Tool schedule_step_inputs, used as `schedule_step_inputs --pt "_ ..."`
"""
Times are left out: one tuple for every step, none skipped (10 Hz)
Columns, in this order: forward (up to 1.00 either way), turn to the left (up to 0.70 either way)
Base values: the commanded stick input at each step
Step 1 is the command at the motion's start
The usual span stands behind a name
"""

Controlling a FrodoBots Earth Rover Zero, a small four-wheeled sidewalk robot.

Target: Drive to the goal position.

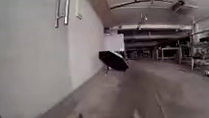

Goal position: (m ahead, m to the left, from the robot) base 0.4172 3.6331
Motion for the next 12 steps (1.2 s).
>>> schedule_step_inputs --pt "0.70 -0.14" --pt "0.70 -0.14" --pt "0.70 -0.14" --pt "0.70 -0.14" --pt "0.70 -0.14" --pt "0.70 -0.14" --pt "0.70 -0.14" --pt "0.70 -0.14" --pt "0.70 -0.14" --pt "0.70 -0.14" --pt "0.70 -0.14" --pt "0.69 -0.14"
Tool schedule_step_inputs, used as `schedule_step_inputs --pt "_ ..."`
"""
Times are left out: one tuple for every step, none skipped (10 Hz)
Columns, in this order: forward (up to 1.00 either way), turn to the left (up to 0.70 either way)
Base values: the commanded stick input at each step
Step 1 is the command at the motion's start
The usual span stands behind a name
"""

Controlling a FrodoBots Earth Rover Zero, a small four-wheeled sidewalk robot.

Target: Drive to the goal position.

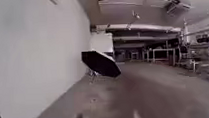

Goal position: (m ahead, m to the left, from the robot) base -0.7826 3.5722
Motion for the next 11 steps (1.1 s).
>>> schedule_step_inputs --pt "0.68 -0.14" --pt "0.69 -0.14" --pt "0.70 -0.14" --pt "0.70 -0.14" --pt "0.70 -0.14" --pt "0.70 -0.14" --pt "0.70 -0.14" --pt "0.70 -0.03" --pt "0.70 0.14" --pt "0.70 0.14" --pt "0.70 0.14"
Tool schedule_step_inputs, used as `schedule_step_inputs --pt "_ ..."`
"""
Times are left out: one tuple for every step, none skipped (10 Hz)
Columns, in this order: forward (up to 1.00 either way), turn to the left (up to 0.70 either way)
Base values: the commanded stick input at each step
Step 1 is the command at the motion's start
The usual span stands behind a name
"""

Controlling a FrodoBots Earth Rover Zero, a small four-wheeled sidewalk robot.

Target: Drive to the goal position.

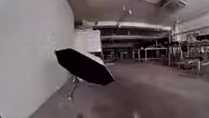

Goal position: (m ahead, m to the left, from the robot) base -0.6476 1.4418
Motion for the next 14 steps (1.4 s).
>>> schedule_step_inputs --pt "0.70 0.14" --pt "0.70 0.14" --pt "0.70 0.14" --pt "0.70 0.14" --pt "0.51 0.32" --pt "0.14 0.56" --pt "-0.15 0.00" --pt "-0.45 0.00" --pt "-0.45 0.00" --pt "-0.45 0.00" --pt "-0.45 0.00" --pt "-0.45 0.00" --pt "-0.45 0.00" --pt "-0.45 0.00"
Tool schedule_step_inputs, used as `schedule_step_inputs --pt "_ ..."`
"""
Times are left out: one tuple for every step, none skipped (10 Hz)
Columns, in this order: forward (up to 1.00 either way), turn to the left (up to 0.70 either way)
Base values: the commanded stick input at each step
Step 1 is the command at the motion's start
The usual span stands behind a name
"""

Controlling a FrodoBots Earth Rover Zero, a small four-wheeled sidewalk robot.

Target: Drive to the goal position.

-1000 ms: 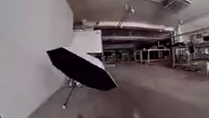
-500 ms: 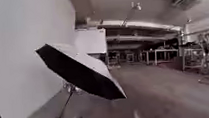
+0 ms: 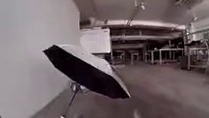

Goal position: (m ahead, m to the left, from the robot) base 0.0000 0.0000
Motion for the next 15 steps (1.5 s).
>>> schedule_step_inputs --pt "-0.45 0.00" --pt "-0.45 0.00" --pt "-0.45 0.00" --pt "-0.45 0.00" --pt "-0.45 0.00" --pt "-0.45 0.00" --pt "-0.45 0.00" --pt "-0.45 0.00" --pt "-0.45 0.00" --pt "-0.45 0.00" --pt "-0.45 0.00" --pt "-0.45 0.11" --pt "-0.45 0.27" --pt "-0.45 0.27" --pt "-0.45 0.27"
